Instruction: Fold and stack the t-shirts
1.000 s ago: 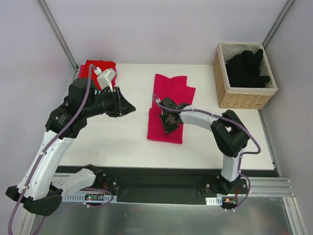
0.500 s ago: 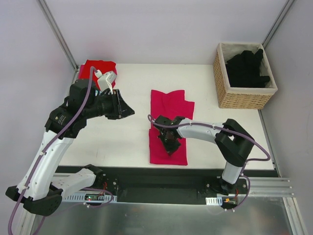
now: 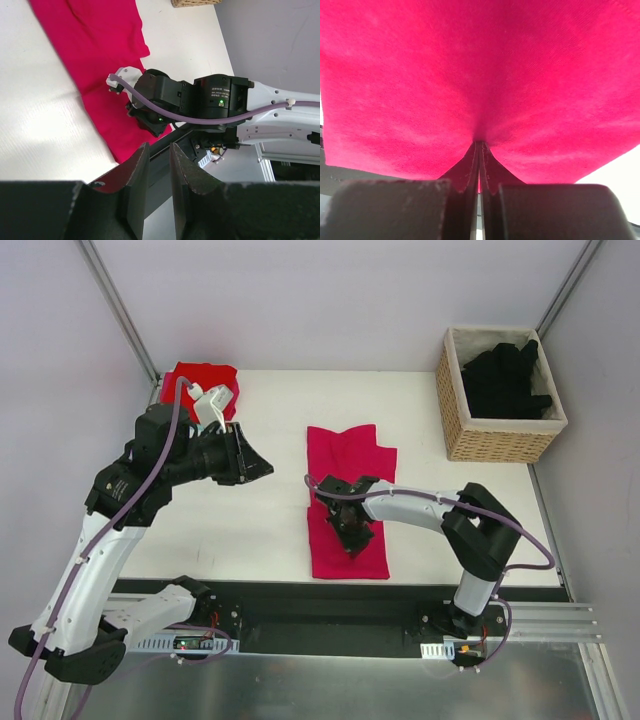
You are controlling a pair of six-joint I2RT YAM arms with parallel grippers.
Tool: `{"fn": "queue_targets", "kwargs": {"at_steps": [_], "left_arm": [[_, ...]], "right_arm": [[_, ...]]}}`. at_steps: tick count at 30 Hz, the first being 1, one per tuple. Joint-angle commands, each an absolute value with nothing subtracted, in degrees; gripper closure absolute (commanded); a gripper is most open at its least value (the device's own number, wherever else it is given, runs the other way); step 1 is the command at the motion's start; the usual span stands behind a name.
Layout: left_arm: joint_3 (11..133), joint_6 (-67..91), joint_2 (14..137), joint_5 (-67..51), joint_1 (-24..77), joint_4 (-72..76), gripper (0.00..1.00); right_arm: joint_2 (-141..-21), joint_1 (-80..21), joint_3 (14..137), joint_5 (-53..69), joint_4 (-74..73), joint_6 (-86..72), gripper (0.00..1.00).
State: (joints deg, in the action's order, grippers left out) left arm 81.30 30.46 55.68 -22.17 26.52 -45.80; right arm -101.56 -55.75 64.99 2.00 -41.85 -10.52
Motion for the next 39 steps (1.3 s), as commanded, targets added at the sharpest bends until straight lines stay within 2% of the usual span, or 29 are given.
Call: {"fn": "queue_targets", "kwargs": {"at_steps": [1,10,15,18,19,22,28,35,39], "left_arm": [[83.85,31.64,56.07,-22.59,25.84,-45.26,0.77],[72.79,32.43,53.54,-22.06,25.84,-43.42,0.76],[59.89,34.53,51.24,-22.41,25.84,-39.21,0.73],[53.36,36.55,50.28,-24.87,25.84,-36.4,0.72],[51.96,37.0,49.75,-25.05,25.84,-34.82,0.71],[48.17,37.97,50.36,-26.45,25.84,-33.23,0.68],[41.93,40.16,51.68,-27.86,26.01,-31.12,0.57],[36.83,42.18,53.0,-29.0,26.8,-28.39,0.55],[35.69,42.8,54.4,-29.18,27.33,-26.29,0.55]], "right_arm": [[-96.86,-55.81,68.37,-2.54,-43.24,-10.81,0.99],[-85.1,-53.19,72.69,-8.61,-41.93,-13.61,0.99],[-77.8,-44.14,61.13,0.5,-35.52,-18.01,0.99],[-73.57,-38.16,54.0,8.14,-32.18,-18.19,0.91],[-72.78,-36.14,52.4,9.83,-31.65,-18.19,0.84],[-71.54,-34.8,48.61,14.4,-31.38,-17.58,0.7],[-67.68,-34.45,40.45,18.36,-31.55,-19.51,0.63],[-59.42,-34.1,31.48,19.16,-33.13,-22.32,0.62],[-57.04,-34.01,30.76,18.98,-34.89,-22.5,0.62]]}}
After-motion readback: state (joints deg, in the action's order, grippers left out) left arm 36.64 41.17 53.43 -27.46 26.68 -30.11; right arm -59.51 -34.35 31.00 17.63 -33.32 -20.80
